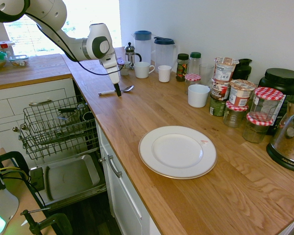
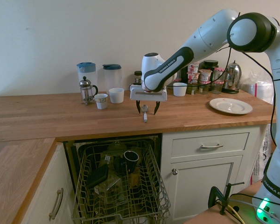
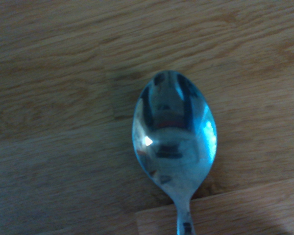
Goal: Put the spoon in the dishwasher
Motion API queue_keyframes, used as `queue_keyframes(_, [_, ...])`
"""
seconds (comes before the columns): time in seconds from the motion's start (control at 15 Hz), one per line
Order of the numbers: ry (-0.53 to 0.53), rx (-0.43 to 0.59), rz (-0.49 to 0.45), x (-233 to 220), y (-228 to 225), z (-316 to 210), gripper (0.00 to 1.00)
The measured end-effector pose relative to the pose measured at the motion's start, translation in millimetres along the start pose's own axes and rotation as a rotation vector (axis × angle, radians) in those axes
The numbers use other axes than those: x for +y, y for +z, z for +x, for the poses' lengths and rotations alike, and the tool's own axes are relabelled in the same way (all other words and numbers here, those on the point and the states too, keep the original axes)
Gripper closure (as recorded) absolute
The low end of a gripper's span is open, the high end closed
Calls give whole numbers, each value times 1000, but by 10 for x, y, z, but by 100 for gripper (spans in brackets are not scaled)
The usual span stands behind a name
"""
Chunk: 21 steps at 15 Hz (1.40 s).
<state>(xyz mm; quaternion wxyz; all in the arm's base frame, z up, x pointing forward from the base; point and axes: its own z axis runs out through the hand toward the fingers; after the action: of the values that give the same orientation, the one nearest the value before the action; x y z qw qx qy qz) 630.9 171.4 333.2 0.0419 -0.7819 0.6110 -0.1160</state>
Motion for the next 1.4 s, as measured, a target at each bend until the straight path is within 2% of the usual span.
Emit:
queue_keyframes(1.13, [-4,3,-10,-25,-11,-45,100])
queue_keyframes(1.27, [-12,4,-12,-24,-99,-92,100])
queue_keyframes(1.4, [-15,9,4,-34,-368,-107,100])
